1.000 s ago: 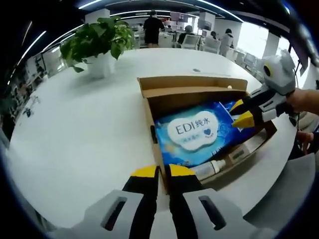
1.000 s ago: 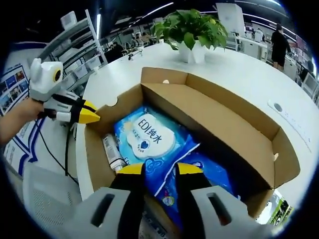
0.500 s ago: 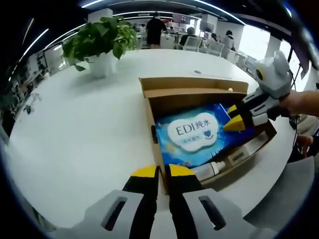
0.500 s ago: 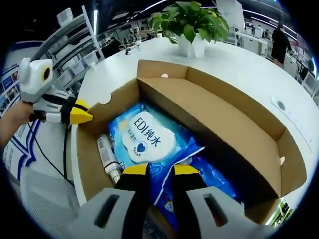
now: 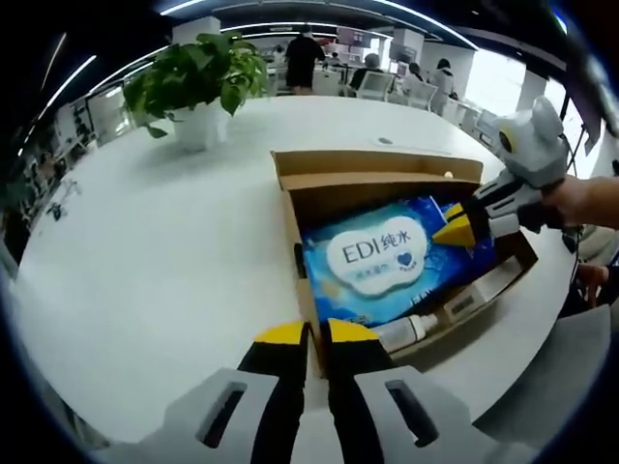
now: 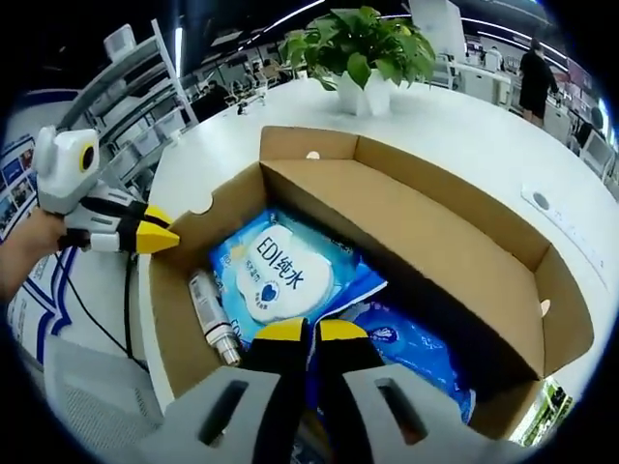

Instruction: Operate the shoe box by opening the lid, removing the specified soft item, and placing it in the target area until the item is outside and the box remains undamaged.

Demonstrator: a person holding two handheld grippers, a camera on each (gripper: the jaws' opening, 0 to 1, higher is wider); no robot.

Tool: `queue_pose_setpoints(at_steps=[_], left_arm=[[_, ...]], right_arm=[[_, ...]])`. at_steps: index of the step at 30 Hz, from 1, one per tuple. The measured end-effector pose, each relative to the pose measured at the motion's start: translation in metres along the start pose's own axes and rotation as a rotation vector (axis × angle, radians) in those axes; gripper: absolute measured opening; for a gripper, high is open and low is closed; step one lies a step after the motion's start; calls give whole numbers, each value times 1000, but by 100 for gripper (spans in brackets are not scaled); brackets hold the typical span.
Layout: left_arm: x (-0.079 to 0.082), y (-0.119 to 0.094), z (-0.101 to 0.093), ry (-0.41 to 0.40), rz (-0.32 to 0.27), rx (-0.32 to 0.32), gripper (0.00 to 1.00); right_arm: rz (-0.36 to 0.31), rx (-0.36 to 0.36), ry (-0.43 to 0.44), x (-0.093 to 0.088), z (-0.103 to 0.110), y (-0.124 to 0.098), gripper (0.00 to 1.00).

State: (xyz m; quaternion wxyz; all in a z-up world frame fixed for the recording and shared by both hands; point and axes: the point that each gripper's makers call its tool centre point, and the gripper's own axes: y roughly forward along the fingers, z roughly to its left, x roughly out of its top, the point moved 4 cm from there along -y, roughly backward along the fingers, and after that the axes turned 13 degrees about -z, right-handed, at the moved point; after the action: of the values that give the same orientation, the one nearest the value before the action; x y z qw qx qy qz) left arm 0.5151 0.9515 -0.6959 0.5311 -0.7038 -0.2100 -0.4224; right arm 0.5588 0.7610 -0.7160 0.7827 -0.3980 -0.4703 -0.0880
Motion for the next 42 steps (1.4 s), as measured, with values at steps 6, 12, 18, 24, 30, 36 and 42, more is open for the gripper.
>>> queue_pose_setpoints(at_steps=[6,12,18,24,30,36,42], left_arm=[[0,0,0,8,4,-1,4],[1,1,0,16,8,-1,4],[1,1,0,33,24,-8,4],[1,1,-1,40,35,-15,4],[3,1,0,63,51,-17,4],[4,1,-1,89,69,-22,5],[22,-2,-5,90,31,-35,11]], right_arm=[[0,-5,-5,0,-1,-8,0],[-9,-11,-14,3,-3,-18,0],[-13,-19,-18,5,-7,-29,0],[-10,-36,-43,6,-10,-41,0],[-14,-57,-13,0,-17,-50,0],[-8,-79,-7,-5,-19,-48,0],[5,-90,4,-11,-25,-47,0]])
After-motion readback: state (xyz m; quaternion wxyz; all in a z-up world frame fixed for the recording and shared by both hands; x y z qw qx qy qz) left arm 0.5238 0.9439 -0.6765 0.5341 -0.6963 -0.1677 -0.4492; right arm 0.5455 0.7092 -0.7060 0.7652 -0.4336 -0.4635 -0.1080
